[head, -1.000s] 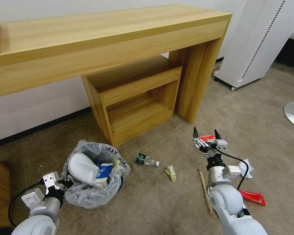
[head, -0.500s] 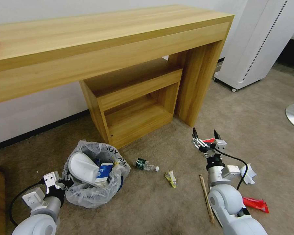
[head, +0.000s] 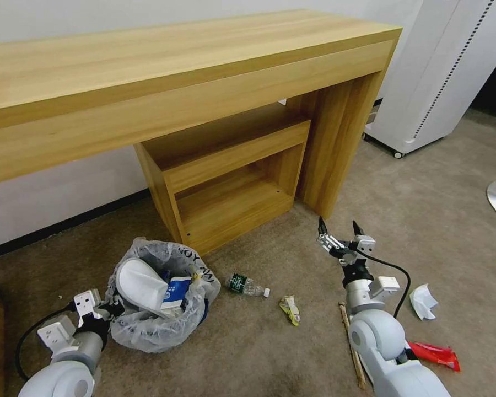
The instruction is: Pick up the trash bin and place the garbage on the floor into it.
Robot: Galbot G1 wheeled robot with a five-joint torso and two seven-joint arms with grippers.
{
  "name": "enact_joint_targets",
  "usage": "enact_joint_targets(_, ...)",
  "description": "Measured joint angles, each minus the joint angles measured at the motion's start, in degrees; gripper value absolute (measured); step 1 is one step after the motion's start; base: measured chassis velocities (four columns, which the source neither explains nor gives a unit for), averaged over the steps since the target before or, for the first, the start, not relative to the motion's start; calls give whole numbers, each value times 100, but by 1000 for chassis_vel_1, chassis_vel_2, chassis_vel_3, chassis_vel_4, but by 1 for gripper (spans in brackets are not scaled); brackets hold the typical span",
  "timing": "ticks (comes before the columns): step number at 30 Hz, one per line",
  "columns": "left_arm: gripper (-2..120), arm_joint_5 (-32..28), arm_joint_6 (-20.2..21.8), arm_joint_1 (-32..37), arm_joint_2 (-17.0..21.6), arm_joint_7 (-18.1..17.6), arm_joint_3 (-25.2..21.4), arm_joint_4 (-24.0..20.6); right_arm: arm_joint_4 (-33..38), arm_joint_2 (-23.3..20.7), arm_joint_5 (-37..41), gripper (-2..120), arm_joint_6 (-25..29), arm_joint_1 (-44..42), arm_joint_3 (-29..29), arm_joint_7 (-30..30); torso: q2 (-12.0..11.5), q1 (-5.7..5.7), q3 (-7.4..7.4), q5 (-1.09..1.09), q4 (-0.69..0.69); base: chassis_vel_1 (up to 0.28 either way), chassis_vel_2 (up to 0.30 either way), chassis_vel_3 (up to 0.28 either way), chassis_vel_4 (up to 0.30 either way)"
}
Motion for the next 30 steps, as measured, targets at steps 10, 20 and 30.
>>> enact_joint_targets(10, 1, 22, 9, -11, -8, 0, 12, 8, 192, -614, 1482, 100, -2077, 120, -390, 863, 0, 0, 0, 0, -1, 0, 0, 0, 0)
enact_joint_targets(20, 1, 87, -39, 19, -121, 27, 6, -44, -394, -1058, 2505, 100, -3569, 859, -1247, 1517, 0, 0, 0, 0, 0, 0, 0, 0, 0)
enact_joint_targets(30, 1, 150, -94, 42, -241, 30, -15, -111, -1348, -1175, 2587, 100, -3924, 1559, -2409, 1510, 0, 0, 0, 0, 0, 0, 0, 0, 0)
